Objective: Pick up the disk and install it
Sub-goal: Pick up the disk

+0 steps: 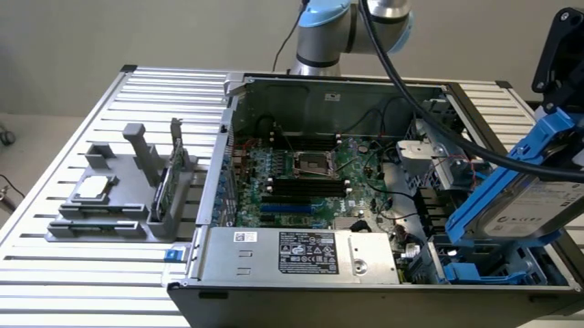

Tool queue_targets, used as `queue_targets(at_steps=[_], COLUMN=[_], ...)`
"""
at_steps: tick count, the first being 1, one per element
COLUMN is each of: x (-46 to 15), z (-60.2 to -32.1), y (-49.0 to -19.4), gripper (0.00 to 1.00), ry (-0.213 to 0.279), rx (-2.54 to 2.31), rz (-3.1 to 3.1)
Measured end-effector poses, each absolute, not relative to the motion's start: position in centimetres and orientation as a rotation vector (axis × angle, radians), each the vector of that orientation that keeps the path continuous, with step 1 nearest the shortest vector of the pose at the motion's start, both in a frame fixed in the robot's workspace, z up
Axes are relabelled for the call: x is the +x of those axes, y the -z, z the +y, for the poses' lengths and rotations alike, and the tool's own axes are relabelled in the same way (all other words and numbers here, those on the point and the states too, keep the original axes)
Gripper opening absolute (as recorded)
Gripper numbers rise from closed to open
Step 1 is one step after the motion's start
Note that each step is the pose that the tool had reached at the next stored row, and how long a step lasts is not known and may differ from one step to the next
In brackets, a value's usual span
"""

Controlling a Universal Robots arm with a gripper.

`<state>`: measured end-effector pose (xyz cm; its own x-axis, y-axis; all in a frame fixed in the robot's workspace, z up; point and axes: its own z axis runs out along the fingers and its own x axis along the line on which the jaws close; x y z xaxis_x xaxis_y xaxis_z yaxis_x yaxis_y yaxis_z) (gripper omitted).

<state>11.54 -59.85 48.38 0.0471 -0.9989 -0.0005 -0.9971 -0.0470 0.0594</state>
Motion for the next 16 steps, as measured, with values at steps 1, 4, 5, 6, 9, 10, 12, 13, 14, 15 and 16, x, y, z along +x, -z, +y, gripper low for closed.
queue_targets(at_steps=[1,4,5,6,9,10,12,13,14,15,16], x=[11.5,11.5,11.5,11.4,11.3,11.2,11.1,11.1,11.1,11.1,11.1], z=[-59.9,-59.9,-59.9,-59.9,-59.8,-59.8,-59.8,-59.8,-59.8,-59.7,-59.7], y=[-48.2,-47.9,-47.8,-47.7,-47.3,-47.2,-46.8,-46.7,-46.5,-46.4,-46.3], gripper=[0.33,0.33,0.33,0.33,0.33,0.33,0.33,0.33,0.33,0.33,0.33], ry=[0.062,0.044,0.038,0.03,0.017,0.014,0.01,0.008,0.007,0.007,0.007], rx=[2.243,2.251,2.254,2.257,2.263,2.264,2.265,2.265,2.264,2.262,2.26], rz=[-2.14,-2.147,-2.15,-2.153,-2.16,-2.161,-2.164,-2.165,-2.166,-2.169,-2.172])
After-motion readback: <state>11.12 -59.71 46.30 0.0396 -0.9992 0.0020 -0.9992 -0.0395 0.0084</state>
